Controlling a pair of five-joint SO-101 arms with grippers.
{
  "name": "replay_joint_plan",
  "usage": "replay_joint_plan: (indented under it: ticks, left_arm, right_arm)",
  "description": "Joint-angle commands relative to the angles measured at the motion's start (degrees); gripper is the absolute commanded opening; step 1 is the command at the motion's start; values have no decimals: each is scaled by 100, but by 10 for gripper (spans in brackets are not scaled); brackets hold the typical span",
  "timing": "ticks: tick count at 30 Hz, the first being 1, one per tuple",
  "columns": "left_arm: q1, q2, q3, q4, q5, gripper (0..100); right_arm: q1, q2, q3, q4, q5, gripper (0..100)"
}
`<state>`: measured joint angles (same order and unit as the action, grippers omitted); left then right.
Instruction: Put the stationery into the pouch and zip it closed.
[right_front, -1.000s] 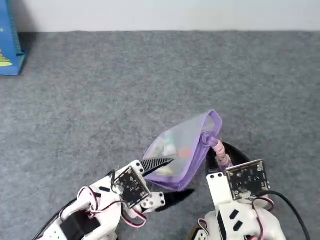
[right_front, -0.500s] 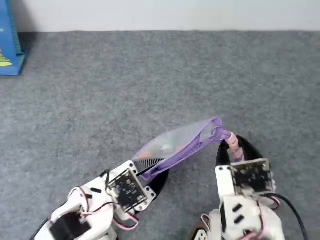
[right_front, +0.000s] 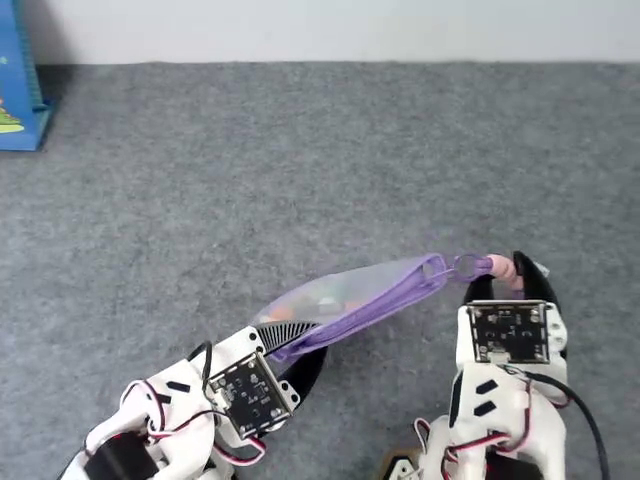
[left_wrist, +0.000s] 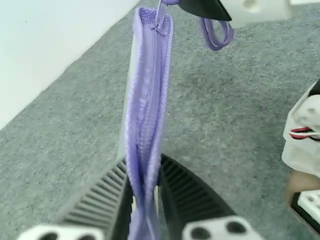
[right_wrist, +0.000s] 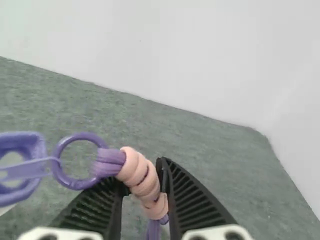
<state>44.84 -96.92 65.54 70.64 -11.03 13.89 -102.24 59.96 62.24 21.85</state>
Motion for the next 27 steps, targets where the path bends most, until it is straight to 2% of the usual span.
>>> replay_joint_plan:
  ticks: [1, 11, 20, 23, 25, 27]
  left_arm:
    - [-149, -88, -338, 88, -44, 10]
    - [-149, -88, -356, 97, -44, 10]
    - [-149, -88, -356, 62, -18, 12]
    - [-158, -88, -347, 53, -9, 23]
    - [-343, -88, -338, 35, 26, 59]
    - [-826, -88, -321, -176, 396, 119]
  right_arm:
    - [523, 171, 35, -198, 44, 8]
    - [1165, 171, 615, -207, 352, 8]
    - [1218, 119, 624, -154, 290, 17]
    - [1218, 119, 624, -75, 97, 106]
    - [1218, 119, 607, 163, -123, 225]
    - [1200, 119, 607, 347, -387, 349]
